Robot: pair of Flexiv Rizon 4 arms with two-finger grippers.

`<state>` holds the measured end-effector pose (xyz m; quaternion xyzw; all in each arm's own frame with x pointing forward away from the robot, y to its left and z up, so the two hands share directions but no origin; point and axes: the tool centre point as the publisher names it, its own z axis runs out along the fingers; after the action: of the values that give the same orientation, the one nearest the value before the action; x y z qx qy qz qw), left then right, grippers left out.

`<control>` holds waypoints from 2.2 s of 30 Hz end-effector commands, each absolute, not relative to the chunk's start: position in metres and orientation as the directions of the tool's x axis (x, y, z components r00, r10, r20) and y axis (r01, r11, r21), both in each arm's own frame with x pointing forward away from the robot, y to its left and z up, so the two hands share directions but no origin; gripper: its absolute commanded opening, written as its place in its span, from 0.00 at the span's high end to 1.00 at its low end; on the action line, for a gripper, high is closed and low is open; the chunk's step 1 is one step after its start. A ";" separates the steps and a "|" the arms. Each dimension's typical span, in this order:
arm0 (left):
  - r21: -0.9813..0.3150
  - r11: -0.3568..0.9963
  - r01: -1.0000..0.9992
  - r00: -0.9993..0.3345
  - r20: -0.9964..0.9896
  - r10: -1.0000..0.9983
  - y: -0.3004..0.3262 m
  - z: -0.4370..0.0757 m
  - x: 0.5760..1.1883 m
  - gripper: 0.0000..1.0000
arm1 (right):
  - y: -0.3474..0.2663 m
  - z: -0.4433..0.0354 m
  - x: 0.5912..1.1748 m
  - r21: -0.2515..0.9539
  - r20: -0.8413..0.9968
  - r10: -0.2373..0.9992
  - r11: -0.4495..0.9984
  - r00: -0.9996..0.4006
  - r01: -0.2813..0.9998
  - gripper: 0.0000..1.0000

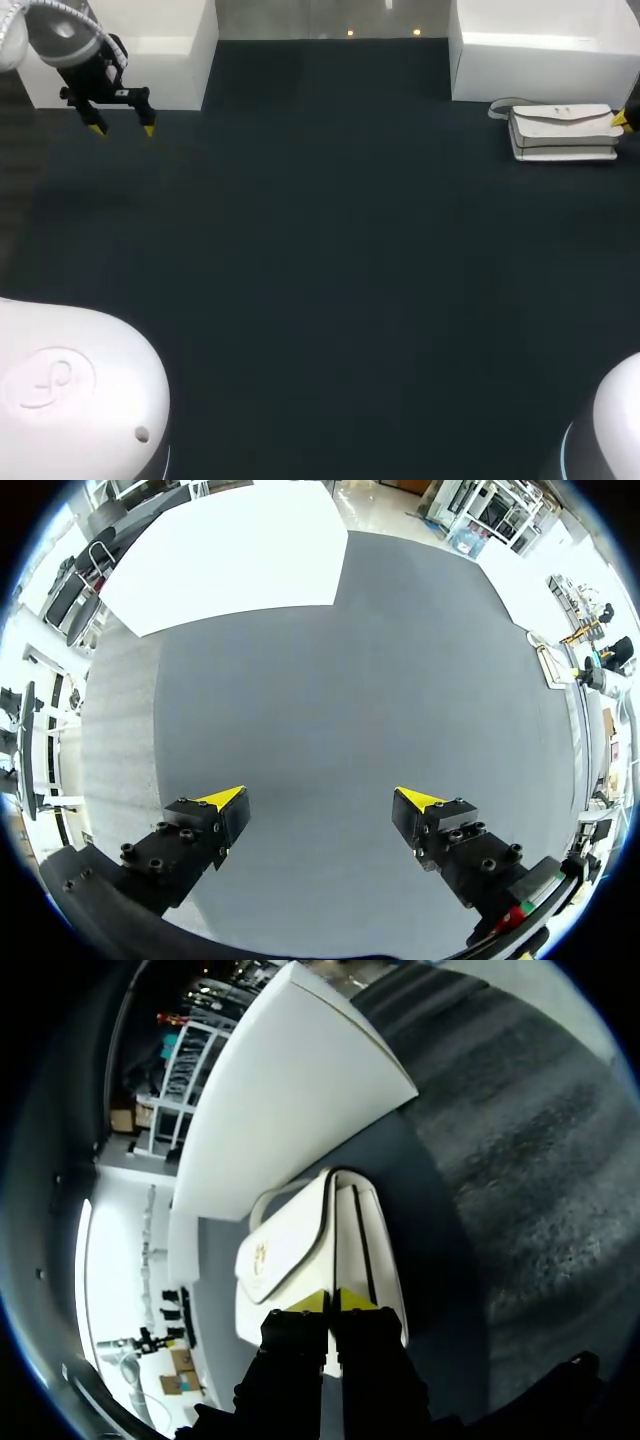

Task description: Pick up the bag, open it, inspect its contents, close it, and place it on the opposite side

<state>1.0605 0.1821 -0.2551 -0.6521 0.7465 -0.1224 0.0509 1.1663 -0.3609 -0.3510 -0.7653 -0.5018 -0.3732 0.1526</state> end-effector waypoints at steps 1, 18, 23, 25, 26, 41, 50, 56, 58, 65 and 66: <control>-0.249 0.119 -0.961 -0.144 0.082 -0.986 0.182 -0.255 1.060 0.00 | -0.367 -0.358 1.177 -0.002 0.731 0.648 -0.312 0.214 0.950 1.00; -0.249 0.119 -0.961 -0.144 0.082 -0.986 0.182 -0.255 1.060 0.00 | -0.370 -0.358 1.175 -0.012 0.699 0.677 -0.311 0.230 0.950 0.59; -0.249 0.119 -0.961 -0.144 0.082 -0.986 0.182 -0.255 1.060 0.00 | -0.367 -0.355 1.171 -0.014 0.690 0.690 -0.287 0.217 0.958 0.63; -0.249 0.119 -0.961 -0.144 0.082 -0.986 0.182 -0.255 1.060 0.00 | -0.363 -0.358 1.171 -0.020 0.686 0.695 -0.277 0.215 0.961 0.67; -0.249 0.119 -0.961 -0.144 0.082 -0.986 0.182 -0.255 1.060 0.00 | -0.362 -0.359 1.170 -0.024 0.687 0.695 -0.273 0.214 0.962 0.70; -0.249 0.119 -0.961 -0.144 0.082 -0.986 0.182 -0.255 1.060 0.00 | -0.359 -0.369 1.169 -0.069 0.698 0.680 -0.249 0.225 0.966 0.82; -0.249 0.119 -0.961 -0.144 0.082 -0.986 0.182 -0.255 1.060 0.00 | -0.367 -0.369 1.180 -0.077 0.721 0.654 -0.255 0.231 0.964 1.00; -0.249 0.119 -0.961 -0.144 0.082 -0.986 0.182 -0.255 1.060 0.00 | -0.377 -0.366 1.186 -0.072 0.731 0.639 -0.278 0.240 0.958 1.00; -0.249 0.119 -0.961 -0.144 0.082 -0.986 0.182 -0.255 1.060 0.00 | -0.379 -0.366 1.186 -0.071 0.730 0.639 -0.282 0.242 0.957 1.00; -0.249 0.119 -0.961 -0.144 0.082 -0.986 0.182 -0.255 1.060 0.00 | -0.381 -0.368 1.187 -0.081 0.724 0.642 -0.283 0.252 0.956 0.63; -0.249 0.119 -0.961 -0.144 0.082 -0.986 0.182 -0.255 1.060 0.00 | -0.381 -0.368 1.186 -0.085 0.721 0.644 -0.286 0.258 0.954 0.06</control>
<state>1.0605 0.1821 -0.2552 -0.6521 0.7464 -0.1223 0.0512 1.1793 -0.3769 -0.3662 -0.7815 -0.4755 -0.3832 0.1281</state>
